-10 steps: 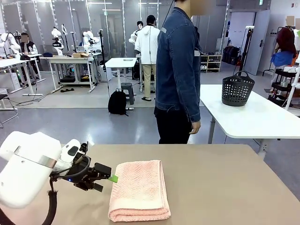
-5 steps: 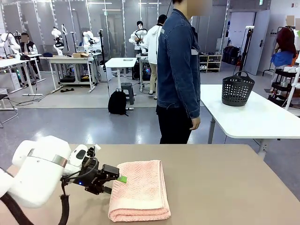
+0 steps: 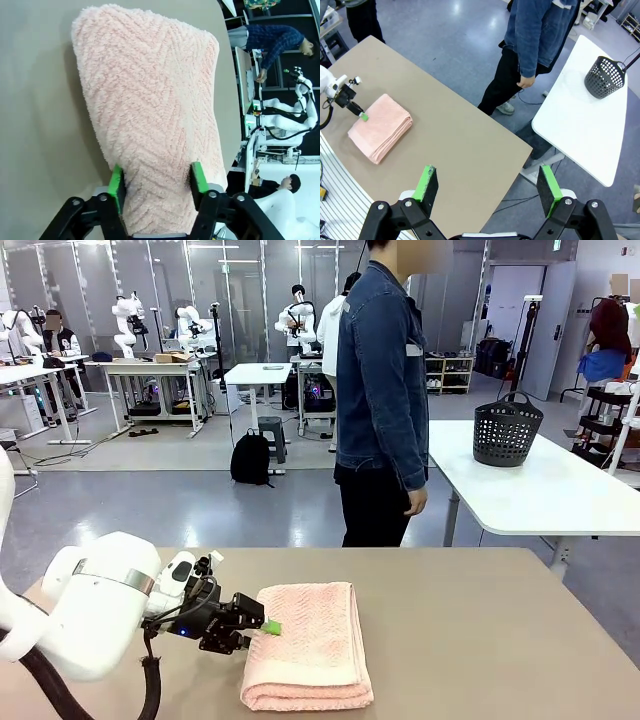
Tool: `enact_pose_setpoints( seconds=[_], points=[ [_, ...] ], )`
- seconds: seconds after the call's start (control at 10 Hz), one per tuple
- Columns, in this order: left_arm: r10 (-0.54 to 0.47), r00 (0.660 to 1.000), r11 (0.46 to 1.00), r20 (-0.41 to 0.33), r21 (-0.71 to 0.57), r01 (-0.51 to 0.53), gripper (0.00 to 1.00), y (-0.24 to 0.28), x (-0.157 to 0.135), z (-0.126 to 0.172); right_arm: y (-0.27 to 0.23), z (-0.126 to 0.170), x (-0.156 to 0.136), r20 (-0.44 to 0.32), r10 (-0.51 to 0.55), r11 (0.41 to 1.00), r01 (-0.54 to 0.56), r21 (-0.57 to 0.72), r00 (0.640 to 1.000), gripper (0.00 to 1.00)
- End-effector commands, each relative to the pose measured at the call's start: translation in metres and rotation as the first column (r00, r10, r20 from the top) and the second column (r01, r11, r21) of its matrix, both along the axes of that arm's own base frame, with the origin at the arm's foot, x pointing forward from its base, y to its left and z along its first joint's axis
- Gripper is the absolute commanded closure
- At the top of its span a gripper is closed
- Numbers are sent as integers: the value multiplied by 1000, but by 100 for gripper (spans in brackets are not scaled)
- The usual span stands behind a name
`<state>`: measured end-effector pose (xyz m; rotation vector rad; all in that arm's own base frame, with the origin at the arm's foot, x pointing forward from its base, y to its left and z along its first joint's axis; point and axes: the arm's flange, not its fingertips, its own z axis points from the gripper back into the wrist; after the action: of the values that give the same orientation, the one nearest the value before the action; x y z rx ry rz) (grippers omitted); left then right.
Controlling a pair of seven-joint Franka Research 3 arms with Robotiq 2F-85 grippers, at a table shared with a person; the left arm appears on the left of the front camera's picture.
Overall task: Fold the towel.
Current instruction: Pick up the 100 cm Hotel Towel and place it on the left side of the table.
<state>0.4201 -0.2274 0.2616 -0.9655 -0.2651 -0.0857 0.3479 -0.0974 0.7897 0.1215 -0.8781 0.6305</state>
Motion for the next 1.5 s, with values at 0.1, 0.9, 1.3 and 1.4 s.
enact_pose_setpoints(
  seconds=[0.1,0.9,1.3,1.4],
  points=[
    [-21,999,1000,32,-20,22,86,-8,5,-4,1,-1,-1,-7,-1,1000,1,-8,1000,0],
    [-23,1000,1000,17,-5,23,100,-8,4,-1,1,-1,-1,-7,-1,1000,1,-8,1000,0],
    [-23,1000,1000,17,-5,23,100,-8,4,-1,1,-1,-1,-7,-1,1000,1,-8,1000,0],
    [-24,999,1000,22,-3,24,87,-7,4,-1,1,-1,-1,-7,-1,1000,1,-8,1000,0]
  ],
)
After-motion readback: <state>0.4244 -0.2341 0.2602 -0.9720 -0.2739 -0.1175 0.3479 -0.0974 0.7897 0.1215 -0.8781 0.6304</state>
